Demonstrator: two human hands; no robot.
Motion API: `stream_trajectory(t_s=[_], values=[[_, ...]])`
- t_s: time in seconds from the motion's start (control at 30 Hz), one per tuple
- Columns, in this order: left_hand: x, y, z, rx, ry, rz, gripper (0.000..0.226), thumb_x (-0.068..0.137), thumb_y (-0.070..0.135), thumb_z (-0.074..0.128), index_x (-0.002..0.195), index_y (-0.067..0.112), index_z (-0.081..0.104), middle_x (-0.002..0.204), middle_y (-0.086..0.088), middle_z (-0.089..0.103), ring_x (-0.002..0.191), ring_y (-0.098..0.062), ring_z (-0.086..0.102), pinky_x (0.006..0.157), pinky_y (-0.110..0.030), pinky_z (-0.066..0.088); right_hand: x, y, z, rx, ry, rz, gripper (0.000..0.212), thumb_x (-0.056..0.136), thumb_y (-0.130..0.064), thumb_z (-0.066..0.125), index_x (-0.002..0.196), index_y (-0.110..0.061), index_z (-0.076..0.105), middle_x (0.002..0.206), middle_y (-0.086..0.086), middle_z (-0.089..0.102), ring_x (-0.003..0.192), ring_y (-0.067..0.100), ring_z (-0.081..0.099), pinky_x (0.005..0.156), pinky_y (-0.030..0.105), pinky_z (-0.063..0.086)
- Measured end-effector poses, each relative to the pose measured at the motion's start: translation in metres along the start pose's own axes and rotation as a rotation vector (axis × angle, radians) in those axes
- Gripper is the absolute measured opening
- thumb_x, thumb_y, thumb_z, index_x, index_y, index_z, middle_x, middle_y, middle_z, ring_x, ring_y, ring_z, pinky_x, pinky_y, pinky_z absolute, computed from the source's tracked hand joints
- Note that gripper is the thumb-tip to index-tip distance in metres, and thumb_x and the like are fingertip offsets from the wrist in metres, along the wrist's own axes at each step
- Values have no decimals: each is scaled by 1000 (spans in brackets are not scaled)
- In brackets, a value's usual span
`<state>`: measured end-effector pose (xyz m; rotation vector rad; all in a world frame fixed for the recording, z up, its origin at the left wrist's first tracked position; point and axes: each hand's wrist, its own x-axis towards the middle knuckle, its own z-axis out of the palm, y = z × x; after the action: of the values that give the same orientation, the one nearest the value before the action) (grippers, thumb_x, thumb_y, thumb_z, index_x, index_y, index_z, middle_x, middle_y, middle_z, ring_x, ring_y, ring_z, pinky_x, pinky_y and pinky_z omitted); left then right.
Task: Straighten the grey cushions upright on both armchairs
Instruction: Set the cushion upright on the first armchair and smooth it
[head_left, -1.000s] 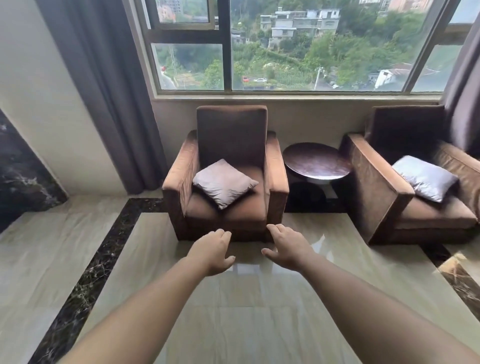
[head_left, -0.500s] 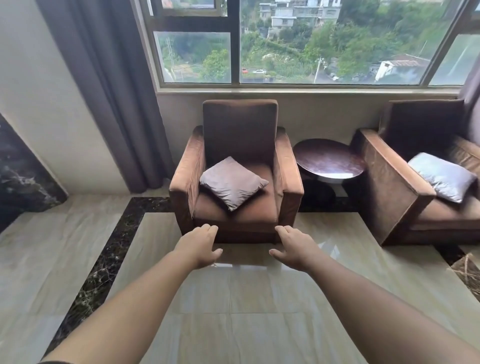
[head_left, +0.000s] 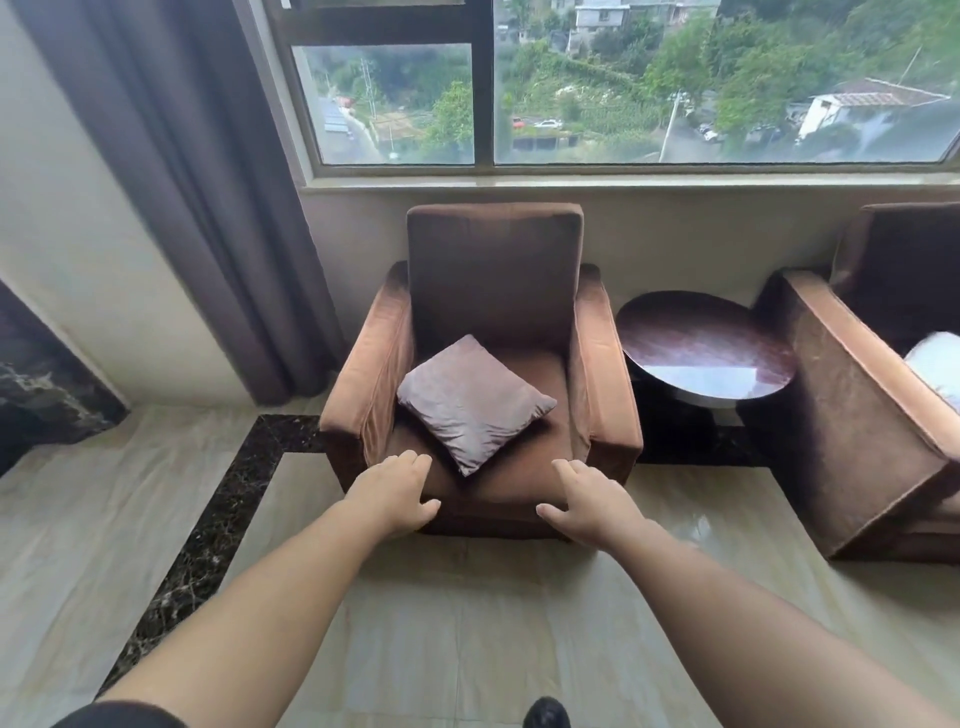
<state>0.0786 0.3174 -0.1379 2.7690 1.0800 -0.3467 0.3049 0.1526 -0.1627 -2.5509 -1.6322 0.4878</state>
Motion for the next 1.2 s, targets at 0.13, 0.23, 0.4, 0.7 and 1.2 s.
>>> stream_trajectory(t_s=[0.13,0.23,0.4,0.7,1.2], values=[[64,-1,-14,-18,-33,-27,62,92,49,55,140,12,44,137,-8,51,128,-29,51,103,-42,45,69,22,-18,-1,-39,-18,66,89,-58,53,139,-16,42,133,6,55,126,29,54,95,43,50],[101,-7,-22,-26,-59,-50,63,92,49,55,142,11,43,138,-9,50,129,-29,50,104,-42,44,114,32,-28,20,-58,-16,66,89,-57,54,139,-16,42,135,7,55,126,30,55,95,44,50],[159,-35,-26,-46,-90,-80,59,91,50,55,137,13,46,134,-8,51,126,-29,52,101,-43,45,184,36,-32,70,-111,26,51,91,-48,55,128,-14,46,128,10,56,121,33,57,94,46,51],[326,-119,-27,-101,-131,13,50,92,48,55,126,11,50,129,-9,55,121,-31,54,95,-43,47,337,24,-8,72,-209,95,48,89,-47,54,123,-15,48,125,9,57,118,33,58,93,46,51],[578,-214,29,-201,-284,88,67,93,46,58,147,12,40,145,-7,50,135,-26,48,106,-43,43,527,19,71,553,-183,525,65,94,-42,62,146,-11,41,146,11,50,135,26,49,103,36,42]])
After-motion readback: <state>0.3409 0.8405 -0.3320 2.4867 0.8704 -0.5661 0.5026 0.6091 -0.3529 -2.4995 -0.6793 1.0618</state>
